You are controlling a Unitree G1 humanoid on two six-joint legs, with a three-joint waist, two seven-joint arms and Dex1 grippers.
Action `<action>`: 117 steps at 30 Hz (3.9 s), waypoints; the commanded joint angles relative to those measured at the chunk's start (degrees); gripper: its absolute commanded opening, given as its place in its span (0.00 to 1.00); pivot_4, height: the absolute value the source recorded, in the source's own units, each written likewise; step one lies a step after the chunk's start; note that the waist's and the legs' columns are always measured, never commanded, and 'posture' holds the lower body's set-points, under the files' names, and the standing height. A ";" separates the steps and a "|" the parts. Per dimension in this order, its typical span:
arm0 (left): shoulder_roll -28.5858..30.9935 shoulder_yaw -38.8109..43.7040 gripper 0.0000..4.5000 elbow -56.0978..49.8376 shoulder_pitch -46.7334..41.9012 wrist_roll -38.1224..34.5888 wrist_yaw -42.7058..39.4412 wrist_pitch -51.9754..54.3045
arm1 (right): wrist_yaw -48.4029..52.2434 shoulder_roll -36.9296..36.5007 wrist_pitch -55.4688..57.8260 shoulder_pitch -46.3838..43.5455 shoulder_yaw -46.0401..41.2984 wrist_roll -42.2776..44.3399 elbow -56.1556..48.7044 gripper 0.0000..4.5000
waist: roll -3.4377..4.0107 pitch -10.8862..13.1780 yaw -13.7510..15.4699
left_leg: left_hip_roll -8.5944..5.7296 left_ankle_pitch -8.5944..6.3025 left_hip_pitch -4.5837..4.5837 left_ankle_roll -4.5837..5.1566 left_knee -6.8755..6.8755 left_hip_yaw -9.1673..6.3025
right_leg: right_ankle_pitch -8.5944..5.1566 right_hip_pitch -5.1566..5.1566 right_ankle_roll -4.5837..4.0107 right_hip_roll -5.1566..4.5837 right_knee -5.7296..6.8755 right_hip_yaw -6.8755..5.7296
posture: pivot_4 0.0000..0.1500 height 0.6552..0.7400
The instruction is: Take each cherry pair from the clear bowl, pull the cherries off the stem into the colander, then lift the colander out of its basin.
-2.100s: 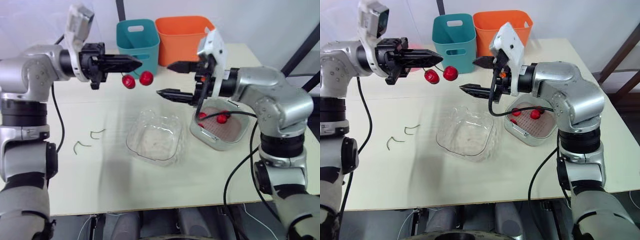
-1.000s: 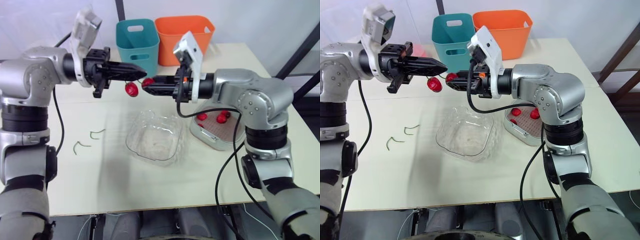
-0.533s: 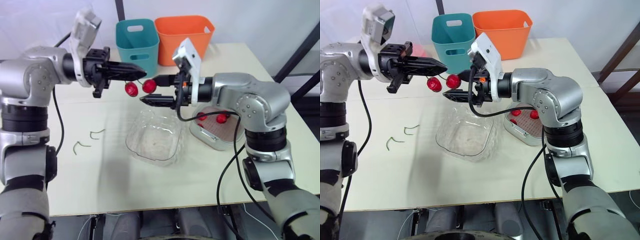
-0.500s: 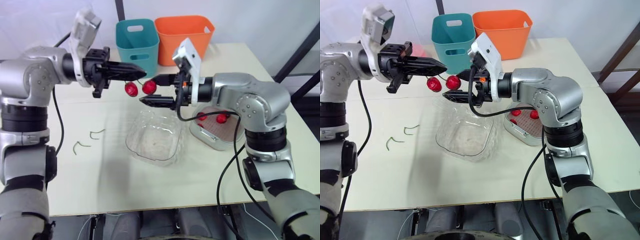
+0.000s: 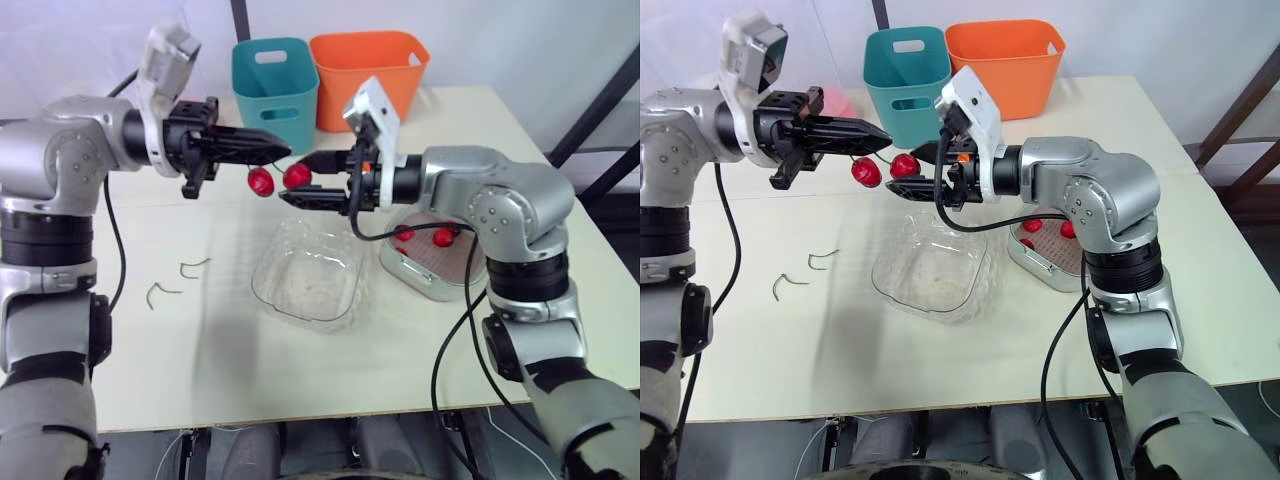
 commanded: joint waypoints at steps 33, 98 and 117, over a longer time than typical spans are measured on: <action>0.61 1.01 0.00 -0.48 -0.55 -0.29 0.41 -0.84 | -0.95 -0.79 -0.66 -1.55 -1.71 2.76 -1.52 0.74 | 0.00 0.00 0.02 | 0.01 0.00 0.00 0.00 -0.01 0.00 | 0.00 -0.01 0.00 0.00 0.00 0.00 | 1.00 1.00; 0.02 -1.45 0.00 0.39 2.55 3.34 -0.56 -7.30 | 6.92 -29.18 -18.37 24.30 -6.50 -12.84 4.76 0.83 | -0.01 0.01 0.31 | -0.05 -0.06 0.00 0.11 0.05 0.33 | -0.01 0.10 0.01 0.06 -0.12 0.04 | 1.00 1.00; -1.84 0.89 0.00 -4.32 2.32 -1.11 1.64 -2.11 | -6.91 6.37 2.08 9.14 -6.85 12.12 -4.59 1.00 | 0.00 0.01 0.26 | -0.06 -0.03 -0.06 0.06 0.13 -0.04 | 0.01 0.09 0.01 -0.14 -0.07 -0.02 | 1.00 1.00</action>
